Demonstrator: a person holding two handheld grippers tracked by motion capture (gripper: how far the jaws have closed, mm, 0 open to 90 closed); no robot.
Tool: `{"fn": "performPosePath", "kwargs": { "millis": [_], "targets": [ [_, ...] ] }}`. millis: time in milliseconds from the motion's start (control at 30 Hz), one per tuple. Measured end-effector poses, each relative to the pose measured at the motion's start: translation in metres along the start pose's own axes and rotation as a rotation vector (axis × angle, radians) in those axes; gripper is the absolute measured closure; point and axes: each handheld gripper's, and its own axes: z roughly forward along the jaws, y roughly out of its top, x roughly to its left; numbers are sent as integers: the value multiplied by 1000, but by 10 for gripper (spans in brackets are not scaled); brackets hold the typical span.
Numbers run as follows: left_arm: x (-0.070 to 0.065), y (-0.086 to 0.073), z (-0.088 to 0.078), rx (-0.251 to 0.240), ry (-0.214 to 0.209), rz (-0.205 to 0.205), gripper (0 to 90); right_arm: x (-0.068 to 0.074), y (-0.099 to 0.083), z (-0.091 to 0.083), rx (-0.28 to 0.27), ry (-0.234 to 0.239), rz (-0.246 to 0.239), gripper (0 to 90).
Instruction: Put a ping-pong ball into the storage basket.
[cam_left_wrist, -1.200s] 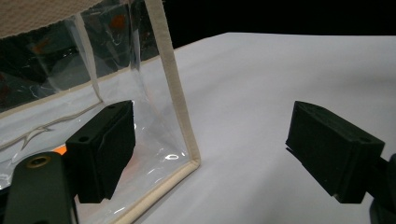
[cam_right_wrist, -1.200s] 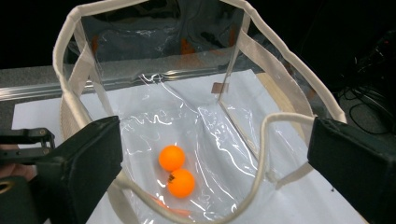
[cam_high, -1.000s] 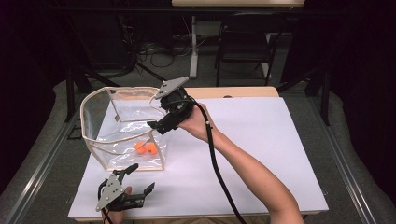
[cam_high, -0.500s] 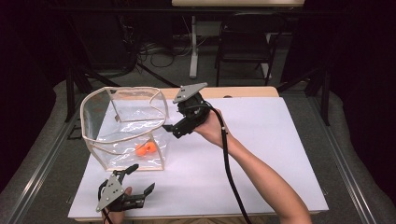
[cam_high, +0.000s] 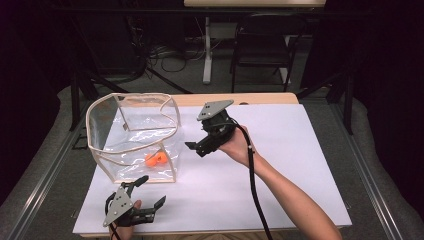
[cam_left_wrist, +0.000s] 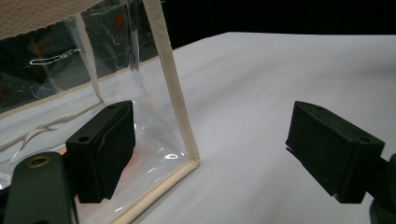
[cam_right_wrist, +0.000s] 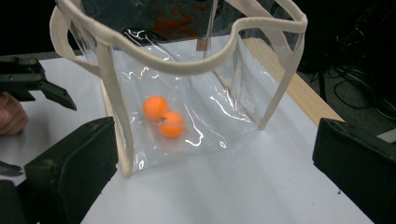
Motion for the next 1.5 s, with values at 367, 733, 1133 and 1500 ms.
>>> {"fn": "performPosePath", "kwargs": {
  "millis": [367,733,1133,1500],
  "targets": [
    [-1,0,1,0,-2,0,157,-2,-27,-9,31,-22,8,0],
    [-1,1,1,0,-2,3,157,-2,-53,-14,58,-44,17,0],
    [-1,1,1,1,0,3,157,1,-74,-26,59,-53,36,0],
    [-2,1,2,4,-5,3,157,4,-94,-34,93,-72,42,0]
  ]
}}
